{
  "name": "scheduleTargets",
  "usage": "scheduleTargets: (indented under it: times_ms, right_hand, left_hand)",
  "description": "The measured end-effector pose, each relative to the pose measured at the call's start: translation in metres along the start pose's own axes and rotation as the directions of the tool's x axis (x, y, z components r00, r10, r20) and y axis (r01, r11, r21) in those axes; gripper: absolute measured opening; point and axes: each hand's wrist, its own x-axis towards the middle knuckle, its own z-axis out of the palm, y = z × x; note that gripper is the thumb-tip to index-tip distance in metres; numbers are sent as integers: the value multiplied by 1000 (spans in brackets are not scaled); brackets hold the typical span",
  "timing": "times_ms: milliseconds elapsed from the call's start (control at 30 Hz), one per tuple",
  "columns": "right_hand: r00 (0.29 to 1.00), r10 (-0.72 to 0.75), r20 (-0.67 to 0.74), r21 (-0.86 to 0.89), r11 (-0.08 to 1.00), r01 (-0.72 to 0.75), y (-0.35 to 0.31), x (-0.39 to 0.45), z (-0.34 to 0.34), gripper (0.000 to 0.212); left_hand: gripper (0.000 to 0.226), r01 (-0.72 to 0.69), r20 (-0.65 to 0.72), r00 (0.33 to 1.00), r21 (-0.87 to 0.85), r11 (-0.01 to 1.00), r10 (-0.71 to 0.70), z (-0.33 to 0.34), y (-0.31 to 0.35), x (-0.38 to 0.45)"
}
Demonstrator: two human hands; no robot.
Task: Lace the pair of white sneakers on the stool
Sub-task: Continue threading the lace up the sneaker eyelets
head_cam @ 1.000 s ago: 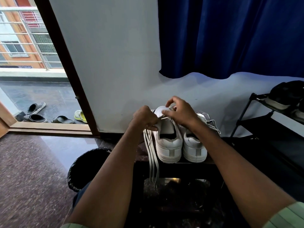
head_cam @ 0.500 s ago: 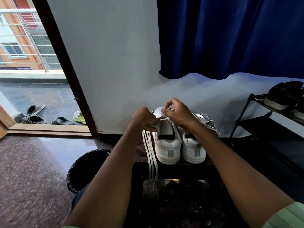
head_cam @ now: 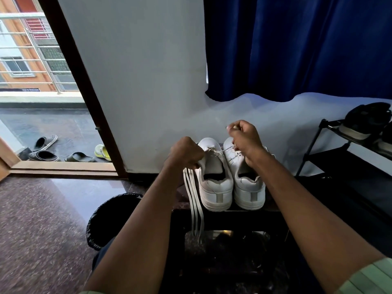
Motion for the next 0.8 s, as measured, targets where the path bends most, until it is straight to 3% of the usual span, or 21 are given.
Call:
scheduleTargets:
  times_ms: [33,100,300,433,500,600,700,800]
  right_hand:
    - [998,-65,27,-198,978,69,2,0,-2,10]
    - [983,-155,103,-518,835,186,7,-3,-2,30]
    - [912,-392,124,-781,528,334,1,-26,15,42]
    - [929,-266,257,-762,536,364,1,-29,22,39]
    - [929,-230,291,-693,618,370,3,-26,20,35]
    - [974,-137,183,-583,782,219,7,-17,10,39]
    - [972,-140,186,-599,768,226,8,-13,13,42]
    - [903,-273,333,-615,663,427,9,-18,23,50]
  left_hand:
    - [17,-23,-16,1000,6,1000,23,1,1,-1]
    - [21,-86,-77,993,48,995,89,5,-1,1]
    - [28,-204,-207,947,194,959,244,20,4,-2]
    - [33,-174,-198,960,142,975,200,23,2,5]
    - [31,-145,-197,967,95,985,161,20,0,7]
    - [25,-57,-189,980,42,998,64,14,-4,10]
    - [28,15,-179,984,7,1000,-14,17,-10,21]
    - [31,20,-144,989,7,1000,-18,18,-9,26]
